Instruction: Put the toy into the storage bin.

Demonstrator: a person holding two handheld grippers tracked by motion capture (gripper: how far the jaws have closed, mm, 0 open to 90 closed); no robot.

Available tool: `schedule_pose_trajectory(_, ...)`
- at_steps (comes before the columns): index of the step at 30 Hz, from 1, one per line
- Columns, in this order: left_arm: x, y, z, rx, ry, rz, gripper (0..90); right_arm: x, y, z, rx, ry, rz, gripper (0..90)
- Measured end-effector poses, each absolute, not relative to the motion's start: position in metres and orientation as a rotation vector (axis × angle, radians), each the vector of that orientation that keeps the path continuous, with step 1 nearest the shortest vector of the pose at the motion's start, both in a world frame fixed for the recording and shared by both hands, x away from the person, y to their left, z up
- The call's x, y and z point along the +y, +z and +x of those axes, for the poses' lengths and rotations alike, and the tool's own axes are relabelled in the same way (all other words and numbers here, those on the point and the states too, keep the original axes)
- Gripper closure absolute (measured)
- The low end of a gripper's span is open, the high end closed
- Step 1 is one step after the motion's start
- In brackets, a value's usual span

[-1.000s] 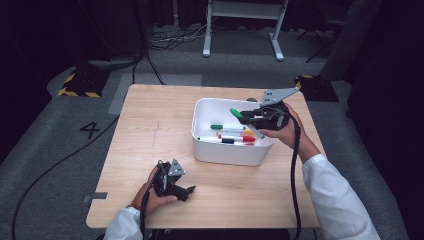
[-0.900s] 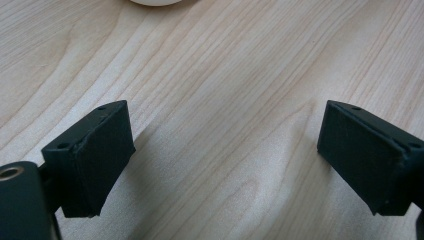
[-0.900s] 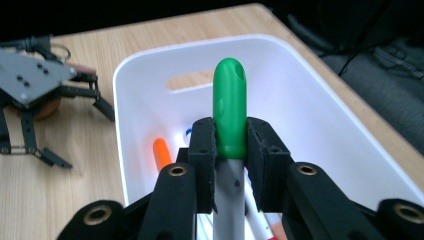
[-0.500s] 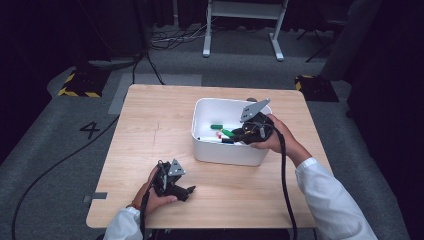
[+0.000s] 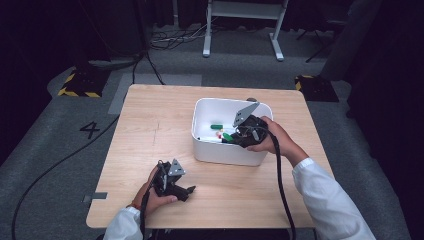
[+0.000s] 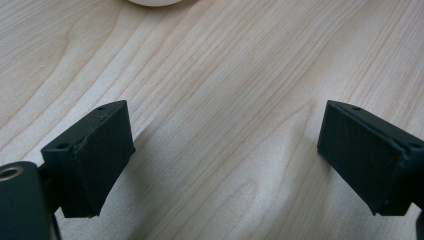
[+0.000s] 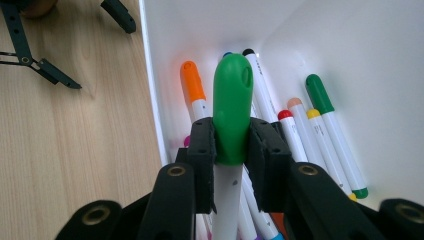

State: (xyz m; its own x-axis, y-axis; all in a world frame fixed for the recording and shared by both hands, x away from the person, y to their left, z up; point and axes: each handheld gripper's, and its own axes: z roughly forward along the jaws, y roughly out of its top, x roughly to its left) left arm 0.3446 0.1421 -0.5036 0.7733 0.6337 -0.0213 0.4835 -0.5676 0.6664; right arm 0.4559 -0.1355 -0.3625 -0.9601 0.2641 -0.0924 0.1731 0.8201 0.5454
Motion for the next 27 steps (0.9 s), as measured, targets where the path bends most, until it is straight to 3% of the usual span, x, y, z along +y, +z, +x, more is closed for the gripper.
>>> schedule_pose_trajectory(16,0.142,-0.5036,0.3446,0.827,0.287,2.287,8.0,-0.1337,-0.3625,0.456,2.8,0.846,0.377,65.8)
schedule_pose_trajectory(23,0.142,-0.5036,0.3447,0.827,0.287,2.287,8.0,-0.135,-0.3626,0.457,2.779,0.839,0.401,57.7)
schedule_pose_trajectory(27,0.142,-0.5036,0.3447,0.827,0.288,2.288,8.0,-0.1368,-0.362,0.4582,2.746,0.838,0.432,46.4)
